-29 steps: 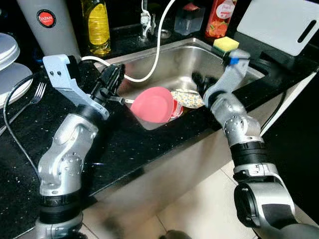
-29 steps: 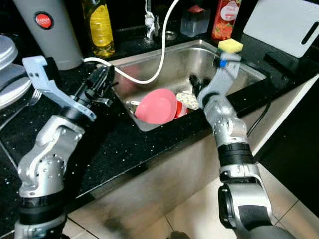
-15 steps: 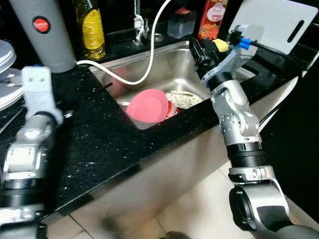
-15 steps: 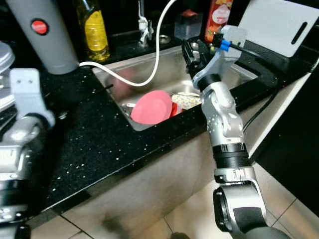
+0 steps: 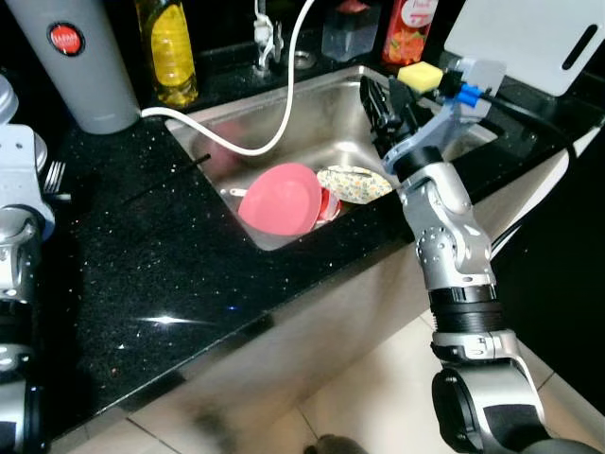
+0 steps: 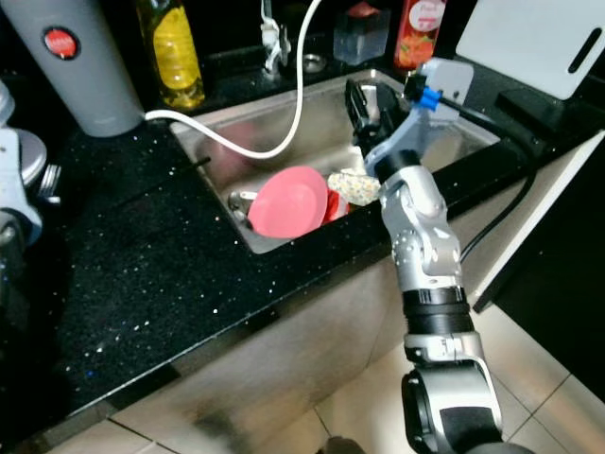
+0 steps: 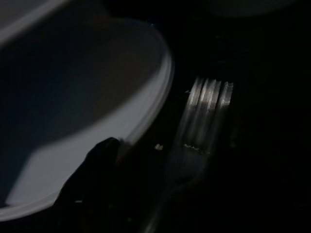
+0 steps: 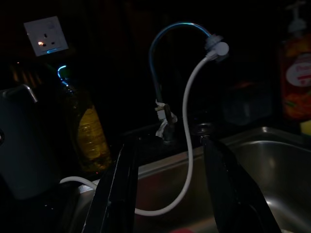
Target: Kitchen organization
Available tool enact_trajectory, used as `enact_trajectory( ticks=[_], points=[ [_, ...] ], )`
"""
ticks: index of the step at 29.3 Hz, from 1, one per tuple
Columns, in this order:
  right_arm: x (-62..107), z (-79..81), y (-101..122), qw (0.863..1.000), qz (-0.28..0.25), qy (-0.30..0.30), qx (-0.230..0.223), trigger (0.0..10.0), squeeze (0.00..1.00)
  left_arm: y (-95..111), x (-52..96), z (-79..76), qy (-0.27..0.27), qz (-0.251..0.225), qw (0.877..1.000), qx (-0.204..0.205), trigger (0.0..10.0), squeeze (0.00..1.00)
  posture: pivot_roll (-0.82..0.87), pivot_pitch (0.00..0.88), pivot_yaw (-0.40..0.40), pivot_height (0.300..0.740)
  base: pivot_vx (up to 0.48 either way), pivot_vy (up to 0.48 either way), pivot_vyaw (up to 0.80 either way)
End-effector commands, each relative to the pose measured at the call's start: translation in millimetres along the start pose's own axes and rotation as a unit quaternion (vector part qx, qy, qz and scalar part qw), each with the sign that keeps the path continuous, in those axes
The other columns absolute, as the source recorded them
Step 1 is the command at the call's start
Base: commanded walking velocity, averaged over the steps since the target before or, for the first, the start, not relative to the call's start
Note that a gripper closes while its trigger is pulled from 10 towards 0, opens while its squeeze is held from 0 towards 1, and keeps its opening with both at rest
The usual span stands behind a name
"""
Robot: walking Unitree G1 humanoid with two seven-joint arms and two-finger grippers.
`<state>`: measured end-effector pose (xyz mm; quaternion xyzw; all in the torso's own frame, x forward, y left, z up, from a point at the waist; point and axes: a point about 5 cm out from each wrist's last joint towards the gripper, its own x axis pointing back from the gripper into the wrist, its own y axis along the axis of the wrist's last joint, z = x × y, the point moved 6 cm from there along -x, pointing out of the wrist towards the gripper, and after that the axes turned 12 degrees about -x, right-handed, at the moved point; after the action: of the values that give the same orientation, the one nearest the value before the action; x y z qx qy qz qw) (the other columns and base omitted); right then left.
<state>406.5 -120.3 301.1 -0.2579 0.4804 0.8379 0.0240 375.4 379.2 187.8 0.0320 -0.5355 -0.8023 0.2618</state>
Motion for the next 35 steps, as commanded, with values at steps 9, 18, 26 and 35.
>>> enact_trajectory(
  ticks=[9, 18, 26, 35],
  points=[
    [6.5, -4.9, -1.0, 1.000, 0.003, -0.013, 0.001, 10.0, 0.00, -5.3, 9.0, 42.2, -0.007, 0.003, 0.989, 0.150, 10.0, 0.00, -0.03, 0.040, 0.044, 0.740, 0.000, 0.000, 0.00],
    [4.5, -1.1, -4.9, 1.000, 0.012, -0.005, -0.001, 10.0, 0.00, -49.5, 32.2, -2.3, -0.117, 0.048, 0.971, 0.204, 10.0, 0.00, 0.00, 0.052, 0.021, 0.740, 0.000, 0.000, 0.00],
    [3.4, 4.8, -12.5, 1.000, 0.024, 0.002, -0.008, 10.0, 0.00, -58.7, 54.1, -28.0, -0.204, 0.051, 0.962, 0.172, 10.0, 0.00, 0.01, 0.061, 0.017, 0.740, 0.000, 0.000, 0.00],
    [3.9, 3.8, -14.1, 1.000, 0.026, 0.000, -0.011, 10.0, 0.00, -89.8, 62.9, -46.7, -0.227, 0.107, 0.963, 0.100, 0.0, 0.00, 0.01, 0.061, 0.019, 0.740, 0.000, 0.000, 0.00]
  ],
)
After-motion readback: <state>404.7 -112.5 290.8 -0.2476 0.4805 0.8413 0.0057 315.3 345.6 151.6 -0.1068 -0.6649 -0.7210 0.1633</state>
